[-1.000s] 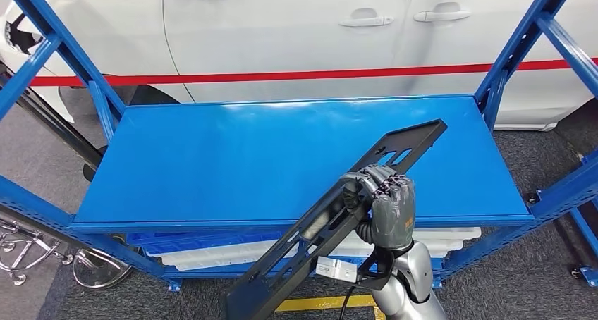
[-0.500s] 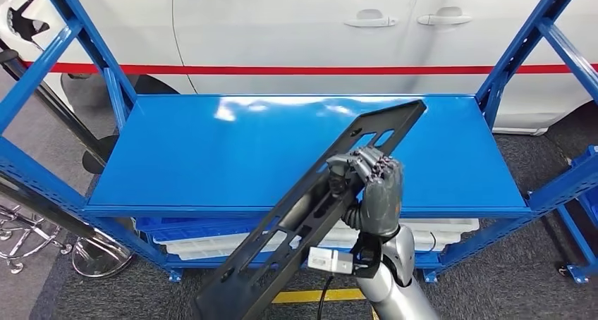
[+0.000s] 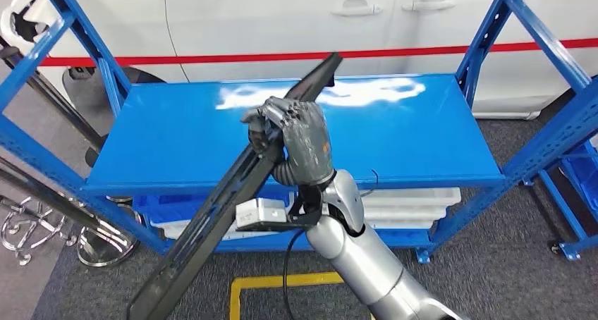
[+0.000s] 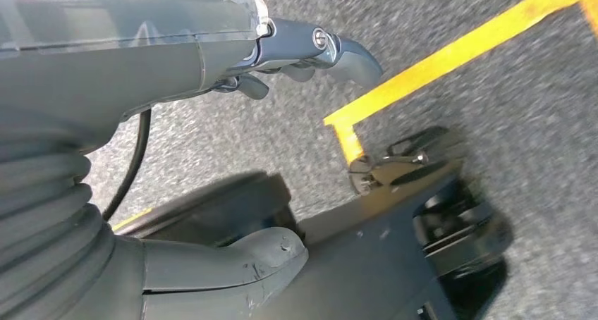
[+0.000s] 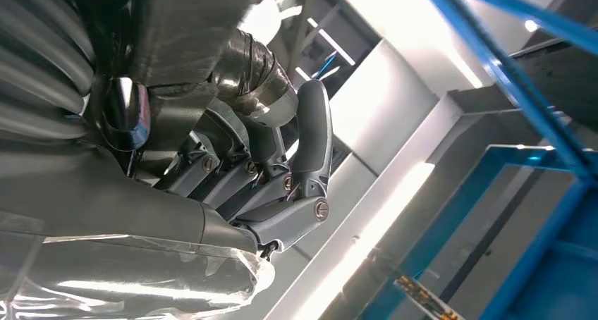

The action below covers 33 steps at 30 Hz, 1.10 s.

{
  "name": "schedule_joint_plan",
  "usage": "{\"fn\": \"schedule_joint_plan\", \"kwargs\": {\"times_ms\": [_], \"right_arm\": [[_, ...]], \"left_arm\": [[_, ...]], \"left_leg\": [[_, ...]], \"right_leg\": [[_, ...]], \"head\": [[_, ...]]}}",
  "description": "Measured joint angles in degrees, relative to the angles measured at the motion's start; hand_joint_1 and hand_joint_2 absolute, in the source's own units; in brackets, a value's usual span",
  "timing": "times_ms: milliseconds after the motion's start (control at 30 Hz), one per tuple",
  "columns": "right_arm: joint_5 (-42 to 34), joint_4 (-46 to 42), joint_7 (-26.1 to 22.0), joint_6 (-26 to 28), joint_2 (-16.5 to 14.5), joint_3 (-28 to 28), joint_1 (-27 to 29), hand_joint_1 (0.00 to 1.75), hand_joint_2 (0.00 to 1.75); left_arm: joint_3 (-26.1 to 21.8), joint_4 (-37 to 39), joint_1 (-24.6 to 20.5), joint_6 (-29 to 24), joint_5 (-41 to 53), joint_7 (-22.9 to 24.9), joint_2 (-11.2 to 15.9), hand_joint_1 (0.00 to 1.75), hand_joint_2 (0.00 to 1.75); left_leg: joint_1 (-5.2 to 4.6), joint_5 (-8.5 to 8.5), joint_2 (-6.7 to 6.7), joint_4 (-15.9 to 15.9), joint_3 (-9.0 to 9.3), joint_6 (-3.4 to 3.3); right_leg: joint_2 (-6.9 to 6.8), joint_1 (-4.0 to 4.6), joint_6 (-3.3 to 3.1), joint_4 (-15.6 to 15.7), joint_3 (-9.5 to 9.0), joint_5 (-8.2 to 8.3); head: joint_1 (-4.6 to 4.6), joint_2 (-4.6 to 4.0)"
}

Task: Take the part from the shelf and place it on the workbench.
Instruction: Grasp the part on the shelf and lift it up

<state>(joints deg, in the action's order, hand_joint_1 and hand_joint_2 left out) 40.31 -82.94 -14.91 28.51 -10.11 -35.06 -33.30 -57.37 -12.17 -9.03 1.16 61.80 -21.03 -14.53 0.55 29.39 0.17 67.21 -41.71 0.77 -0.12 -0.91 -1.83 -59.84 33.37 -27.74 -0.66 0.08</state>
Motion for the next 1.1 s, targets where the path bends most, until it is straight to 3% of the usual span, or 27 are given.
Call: {"fn": "schedule_joint_plan", "kwargs": {"times_ms": [33, 67, 100, 133, 200, 267, 333, 400, 433, 467, 533, 567, 600, 633, 700, 767, 800, 867, 933, 967, 1033, 1067, 1100], "right_arm": [[-0.09, 0.41, 0.31, -0.03, -0.3, -0.49, -0.56, 1.75, 1.75], [-0.22, 0.82, 0.59, -0.01, -0.46, -0.96, -0.94, 1.75, 1.75], [-0.4, 1.18, 0.82, 0.02, -0.53, -1.35, -1.19, 1.75, 1.75], [-0.62, 1.49, 0.96, 0.06, -0.55, -1.63, -1.31, 1.75, 1.75], [-1.22, 1.97, 0.97, 0.15, -0.59, -1.93, -1.45, 1.75, 1.75], [-1.94, 2.27, 0.72, 0.26, -0.65, -2.03, -1.58, 1.75, 1.75], [-2.69, 2.58, 0.37, 0.35, -0.71, -2.28, -1.61, 1.75, 1.75], [-3.2, 3.03, 0.05, 0.4, -0.67, -2.55, -1.51, 1.75, 1.75], [-3.33, 3.24, -0.11, 0.48, -0.62, -2.65, -1.45, 1.75, 1.75], [-3.42, 3.44, -0.26, 0.62, -0.58, -2.72, -1.35, 1.75, 1.75], [-3.51, 3.85, -0.56, 1.11, -0.49, -2.86, -0.88, 1.75, 1.75], [-3.52, 4.06, -0.68, 1.38, -0.44, -2.93, -0.5, 1.75, 1.75], [-3.53, 4.26, -0.83, 1.62, -0.38, -2.98, -0.09, 1.75, 1.75], [-3.54, 4.42, -0.97, 1.8, -0.33, -3.02, 0.27, 1.75, 1.75], [-3.55, 4.57, -1.25, 2.08, -0.31, -3.11, 0.73, 1.75, 1.75], [-3.54, 4.58, -1.39, 2.28, -0.36, -3.21, 0.88, 1.75, 1.75], [-3.53, 4.6, -1.43, 2.4, -0.38, -3.25, 0.92, 1.75, 1.75], [-3.51, 4.67, -1.57, 2.75, -0.4, -3.26, 1.19, 1.75, 1.75], [-3.45, 4.76, -1.83, 3.12, -0.44, -3.3, 1.59, 1.75, 1.75], [-3.37, 4.79, -2.01, 3.29, -0.49, -3.32, 1.79, 1.75, 1.75], [-3.19, 4.83, -2.29, 3.49, -0.56, -3.36, 2.21, 1.75, 1.75], [-3.09, 4.86, -2.37, 3.53, -0.56, -3.37, 2.48, 1.75, 1.75], [-2.99, 4.91, -2.41, 3.56, -0.56, -3.37, 2.77, 1.75, 1.75]], "left_arm": [[0.0, 0.0, 0.02, 0.0, -0.04, -0.02, -0.01, 0.0, 1.75], [0.0, 0.0, 0.03, 0.0, -0.08, -0.05, -0.01, 0.0, 1.75], [0.0, 0.0, 0.04, 0.0, -0.12, -0.09, -0.01, 0.0, 1.75], [0.0, 0.0, 0.05, 0.0, -0.13, -0.13, -0.01, 0.0, 1.75], [0.02, 0.0, 0.03, -0.02, -0.18, -0.22, 0.0, 0.0, 1.75], [0.03, 0.0, 0.0, -0.08, -0.26, -0.32, 0.01, 0.0, 1.75], [0.03, 0.0, 0.04, -0.15, -0.44, -0.39, 0.02, 0.0, 1.75], [0.02, 0.0, 0.08, -0.16, -0.57, -0.39, -0.01, 0.0, 1.75], [0.02, 0.0, 0.07, -0.16, -0.59, -0.39, -0.02, 0.0, 1.75], [0.02, 0.0, 0.08, -0.17, -0.6, -0.39, -0.03, 0.0, 1.75], [0.02, 0.0, 0.2, -0.18, -0.62, -0.39, -0.03, 0.0, 1.75], [0.02, 0.0, 0.3, -0.19, -0.63, -0.39, -0.03, 0.0, 1.75], [0.02, 0.0, 0.4, -0.22, -0.64, -0.39, -0.03, 0.0, 1.75], [0.02, 0.0, 0.47, -0.26, -0.66, -0.39, -0.03, 0.0, 1.75], [0.02, 0.0, 0.56, -0.34, -0.68, -0.39, -0.03, 0.0, 1.75], [0.02, 0.0, 0.63, -0.35, -0.69, -0.4, -0.05, 0.0, 1.75], [0.02, 0.0, 0.66, -0.35, -0.69, -0.4, -0.07, 0.0, 1.75], [0.02, 0.0, 0.77, -0.36, -0.73, -0.41, -0.08, 0.0, 1.75], [0.02, 0.0, 0.88, -0.4, -0.78, -0.42, -0.07, 0.0, 1.75], [0.02, 0.0, 0.96, -0.42, -0.8, -0.42, -0.05, 0.0, 1.75], [0.02, 0.0, 1.06, -0.45, -0.87, -0.41, -0.05, 0.0, 1.75], [0.02, 0.0, 1.09, -0.46, -0.91, -0.41, -0.05, 0.0, 1.75], [0.02, 0.0, 1.09, -0.46, -0.97, -0.41, -0.05, 0.0, 1.75]], "left_leg": [[0.1, 2.26, 0.0, 3.66, -0.67, 0.25], [0.15, 3.26, 0.01, 6.58, -0.91, 0.4], [0.16, 2.99, 0.01, 8.08, -0.44, 0.45], [0.16, 1.73, 0.01, 7.65, 0.91, 0.41], [0.13, -0.58, -0.09, 1.07, 6.41, -0.04], [-0.16, -0.17, -0.3, -7.06, 11.89, -0.71], [-0.53, 0.18, -0.42, -10.17, 13.49, -1.35], [-0.25, -1.3, -0.22, -11.03, 12.99, -2.19], [-0.09, -2.07, -0.05, -11.51, 12.56, -2.65], [0.05, -2.83, 0.11, -11.83, 11.97, -3.01], [-0.2, -3.93, 0.25, -11.67, 10.39, -3.37], [-0.31, -4.43, 0.28, -11.5, 9.54, -3.39], [-0.42, -4.92, 0.3, -11.24, 8.68, -3.39], [-0.49, -5.33, 0.31, -10.93, 7.8, -3.36], [-0.56, -5.9, 0.31, -10.13, 6.28, -3.15], [-0.63, -6.43, 0.34, -9.44, 5.26, -2.69], [-0.6, -6.8, 0.36, -9.33, 4.96, -2.41], [-0.57, -7.58, 0.34, -9.48, 4.67, -1.8], [-0.56, -6.16, 0.17, -8.56, 4.01, -1.17], [-0.48, -4.04, 0.1, -6.6, 3.3, -0.83], [-0.06, 1.29, 0.05, 0.24, 1.47, -0.18], [0.12, 3.01, 0.06, 3.84, 0.78, 0.1], [0.24, 3.42, 0.07, 6.12, 0.73, 0.3]], "right_leg": [[-0.08, 0.06, -0.06, -0.03, 0.78, 0.6], [-0.18, 0.11, -0.05, -0.08, 1.57, 1.17], [-0.28, 0.14, -0.01, -0.15, 2.34, 1.73], [-0.36, 0.16, 0.07, -0.22, 3.07, 2.26], [-0.38, 0.19, 0.35, -0.34, 4.28, 3.27], [-0.37, 0.23, 0.92, -0.14, 4.81, 4.32], [-0.37, 0.15, 1.65, 0.58, 4.81, 5.52], [-0.15, 0.22, 2.35, 0.92, 5.17, 5.7], [-0.02, 0.31, 2.59, 0.03, 5.69, 4.4], [0.11, 0.37, 2.75, -2.01, 6.46, 2.06], [0.15, 0.37, 2.85, -8.92, 8.19, -3.38], [0.15, 0.37, 2.87, -12.21, 8.7, -4.7], [0.15, 0.38, 2.83, -14.23, 8.6, -4.6], [0.15, 0.4, 2.73, -14.33, 7.6, -3.29], [0.15, 0.52, 2.27, -8.91, 3.01, -0.56], [0.16, 0.89, 1.76, -1.54, -1.76, -0.81], [0.17, 1.07, 1.56, 0.59, -2.9, -1.49], [0.11, 1.14, 1.14, 1.83, -3.23, -1.31], [-0.11, 0.79, 0.37, 2.3, -2.64, -0.25], [-0.23, 0.57, -0.01, 2.51, -2.15, 0.35], [-0.36, 0.53, -0.41, 2.42, -0.88, 1.33], [-0.44, 0.55, -0.4, 2.26, -0.18, 1.77], [-0.52, 0.55, -0.36, 2.02, 0.53, 2.15]], "head": [[-0.01, 0.0], [-0.01, 0.01], [0.0, 0.01], [0.0, 0.01], [0.0, 0.01], [-0.01, 0.01], [-0.02, 0.0], [-0.03, 0.0], [-0.05, 0.0], [-0.07, 0.01], [-0.08, 0.01], [-0.08, 0.01], [-0.08, 0.01], [-0.08, 0.01], [-0.08, 0.0], [-0.07, 0.0], [-0.07, 0.0], [-0.09, 0.0], [-0.07, 0.0], [-0.06, 0.01], [-0.05, 0.01], [-0.05, 0.01], [-0.05, 0.01]]}}
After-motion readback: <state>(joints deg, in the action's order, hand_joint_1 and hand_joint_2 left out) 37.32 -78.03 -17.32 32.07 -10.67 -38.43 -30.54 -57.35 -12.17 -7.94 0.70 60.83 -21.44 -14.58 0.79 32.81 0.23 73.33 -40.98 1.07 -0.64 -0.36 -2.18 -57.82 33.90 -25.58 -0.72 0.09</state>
